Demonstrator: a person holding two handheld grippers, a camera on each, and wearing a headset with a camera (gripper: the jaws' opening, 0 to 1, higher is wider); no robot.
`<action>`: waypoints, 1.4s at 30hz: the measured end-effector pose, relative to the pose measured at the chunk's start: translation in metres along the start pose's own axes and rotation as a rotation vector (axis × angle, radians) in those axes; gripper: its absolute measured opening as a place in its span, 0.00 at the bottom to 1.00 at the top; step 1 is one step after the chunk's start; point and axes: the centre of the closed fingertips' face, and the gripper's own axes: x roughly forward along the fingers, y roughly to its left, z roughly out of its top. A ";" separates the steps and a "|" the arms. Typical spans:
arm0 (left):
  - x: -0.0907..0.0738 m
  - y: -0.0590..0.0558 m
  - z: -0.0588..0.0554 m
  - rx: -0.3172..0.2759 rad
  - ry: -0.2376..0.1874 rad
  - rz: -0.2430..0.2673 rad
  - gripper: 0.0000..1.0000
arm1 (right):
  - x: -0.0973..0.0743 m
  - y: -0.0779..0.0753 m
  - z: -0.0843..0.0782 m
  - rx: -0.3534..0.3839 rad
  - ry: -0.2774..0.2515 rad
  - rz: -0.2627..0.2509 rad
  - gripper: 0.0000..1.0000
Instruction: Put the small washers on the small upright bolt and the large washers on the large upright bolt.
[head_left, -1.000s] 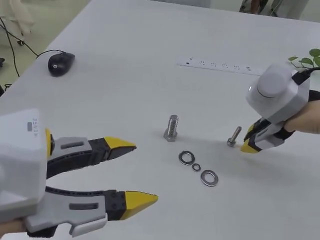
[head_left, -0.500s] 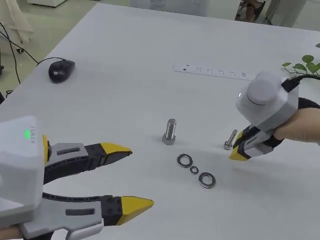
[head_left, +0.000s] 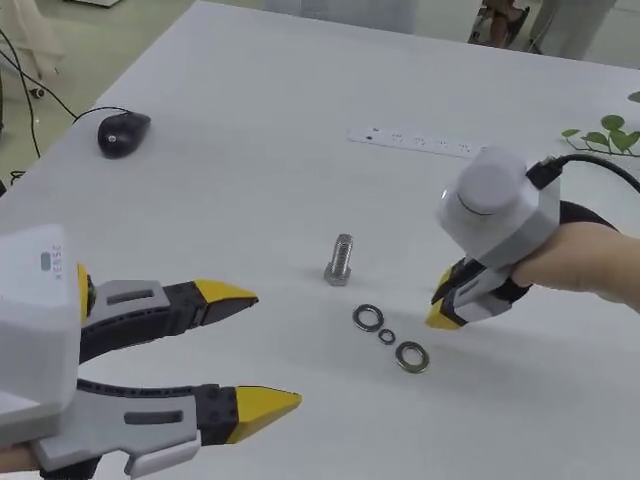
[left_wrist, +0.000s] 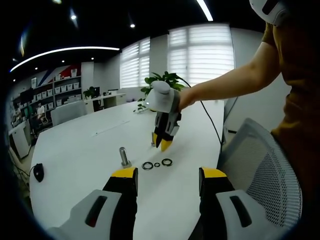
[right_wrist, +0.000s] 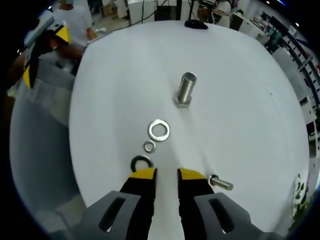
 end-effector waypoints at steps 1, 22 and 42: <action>-0.001 0.000 0.000 0.001 -0.001 0.000 0.48 | 0.001 0.001 0.001 -0.001 0.001 0.001 0.17; -0.003 0.007 -0.004 -0.015 -0.016 0.003 0.48 | 0.028 0.021 0.022 0.041 -0.004 0.038 0.19; 0.000 0.008 -0.005 -0.023 -0.016 0.002 0.47 | 0.041 0.018 0.017 0.083 0.009 0.012 0.19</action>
